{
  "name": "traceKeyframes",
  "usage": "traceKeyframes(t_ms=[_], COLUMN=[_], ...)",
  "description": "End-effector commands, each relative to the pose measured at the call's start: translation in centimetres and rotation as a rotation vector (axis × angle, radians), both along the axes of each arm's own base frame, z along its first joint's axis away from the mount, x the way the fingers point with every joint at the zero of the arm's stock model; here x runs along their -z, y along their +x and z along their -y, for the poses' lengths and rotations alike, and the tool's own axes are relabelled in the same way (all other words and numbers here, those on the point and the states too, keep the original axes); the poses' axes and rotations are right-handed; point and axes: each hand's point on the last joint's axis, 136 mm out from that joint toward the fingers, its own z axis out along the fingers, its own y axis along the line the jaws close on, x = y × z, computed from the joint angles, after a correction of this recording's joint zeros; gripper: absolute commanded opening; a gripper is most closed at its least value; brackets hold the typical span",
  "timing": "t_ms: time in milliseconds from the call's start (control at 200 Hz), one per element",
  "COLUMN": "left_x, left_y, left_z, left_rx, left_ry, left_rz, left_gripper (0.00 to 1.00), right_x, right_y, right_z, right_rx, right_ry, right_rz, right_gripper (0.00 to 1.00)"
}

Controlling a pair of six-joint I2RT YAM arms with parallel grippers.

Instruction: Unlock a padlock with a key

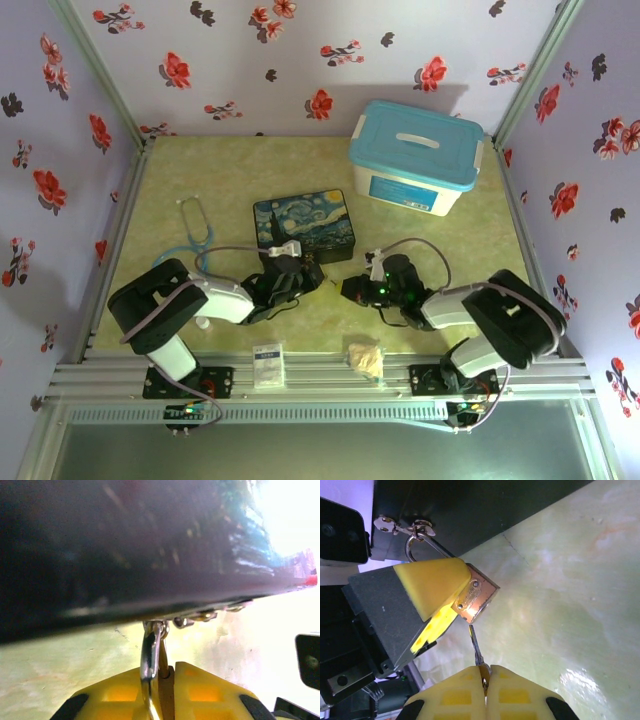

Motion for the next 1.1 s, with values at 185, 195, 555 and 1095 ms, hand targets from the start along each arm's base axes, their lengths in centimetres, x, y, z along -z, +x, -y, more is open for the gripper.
traceKeyframes(t_ms=[185,195,555,1095], left_x=[-4.3,-4.3,-4.2,-3.9], left_y=[0.4,0.4,0.7,0.7], left_z=[1.5,1.5,1.4,1.5], left_rx=[-0.007,-0.006,-0.02,-0.021], left_ry=[-0.186,-0.184,-0.166,-0.184], left_rz=[0.066,0.065,0.071,0.058], left_gripper=[0.0,0.0,0.0,0.0], right_x=[-1.0,-0.8,0.7,-1.4], right_y=[1.3,1.3,1.1,1.3], right_z=[-1.7,-1.7,-1.3,-1.4], right_rx=[-0.021,-0.018,-0.005,-0.018], right_ry=[0.255,0.256,0.218,0.248], right_rz=[-0.07,-0.078,-0.083,-0.01], right_gripper=[0.0,0.0,0.0,0.0])
